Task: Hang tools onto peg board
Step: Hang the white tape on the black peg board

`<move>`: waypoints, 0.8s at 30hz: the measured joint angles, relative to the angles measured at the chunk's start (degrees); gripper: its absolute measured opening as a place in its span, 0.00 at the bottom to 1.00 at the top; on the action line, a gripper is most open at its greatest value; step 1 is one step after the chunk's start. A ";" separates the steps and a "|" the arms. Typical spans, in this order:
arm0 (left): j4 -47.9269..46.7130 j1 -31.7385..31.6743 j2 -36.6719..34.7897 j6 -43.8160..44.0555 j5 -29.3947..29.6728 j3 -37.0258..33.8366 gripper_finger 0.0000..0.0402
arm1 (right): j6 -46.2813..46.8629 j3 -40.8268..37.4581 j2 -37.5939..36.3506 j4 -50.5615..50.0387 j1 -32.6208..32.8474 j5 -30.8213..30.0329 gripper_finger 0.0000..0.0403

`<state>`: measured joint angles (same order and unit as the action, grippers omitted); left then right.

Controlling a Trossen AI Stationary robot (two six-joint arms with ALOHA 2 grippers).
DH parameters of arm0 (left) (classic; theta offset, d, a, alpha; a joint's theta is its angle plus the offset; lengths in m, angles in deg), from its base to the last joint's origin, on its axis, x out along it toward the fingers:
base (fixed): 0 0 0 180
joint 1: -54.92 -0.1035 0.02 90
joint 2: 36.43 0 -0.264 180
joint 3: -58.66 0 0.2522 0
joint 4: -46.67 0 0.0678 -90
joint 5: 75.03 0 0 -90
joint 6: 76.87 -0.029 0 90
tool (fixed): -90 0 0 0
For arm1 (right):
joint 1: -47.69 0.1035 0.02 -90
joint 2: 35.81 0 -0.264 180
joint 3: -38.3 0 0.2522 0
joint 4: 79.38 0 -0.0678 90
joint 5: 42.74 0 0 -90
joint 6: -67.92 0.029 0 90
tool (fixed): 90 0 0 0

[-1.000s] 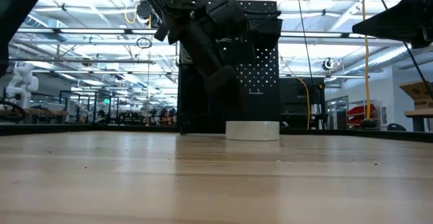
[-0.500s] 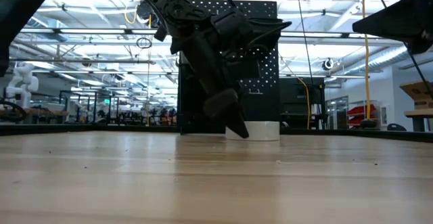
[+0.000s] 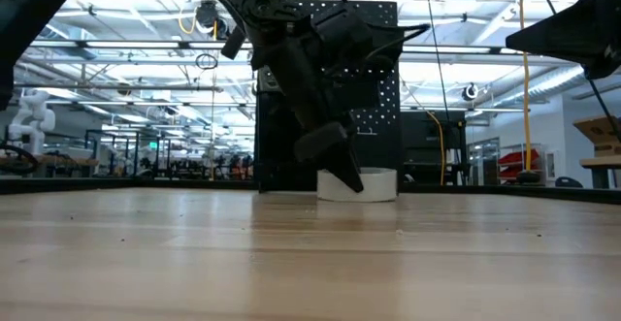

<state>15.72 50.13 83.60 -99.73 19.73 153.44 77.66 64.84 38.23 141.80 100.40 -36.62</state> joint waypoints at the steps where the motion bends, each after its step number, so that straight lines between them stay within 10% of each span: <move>1: 0.03 0.40 0.11 -0.87 0.40 0.38 0.18 | -0.04 0.00 0.00 -0.02 0.00 0.00 0.00; 17: 18.35 4.46 2.73 -27.22 38.50 2.53 0.18 | -0.04 0.00 0.00 -0.24 -0.16 -0.04 0.00; 24: 29.31 1.04 9.31 -40.07 43.86 2.54 0.18 | 0.03 -0.01 0.04 -0.21 -0.18 0.02 0.00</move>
<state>45.03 51.17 92.90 -139.80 63.59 155.99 77.69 64.83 38.27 141.59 100.22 -36.60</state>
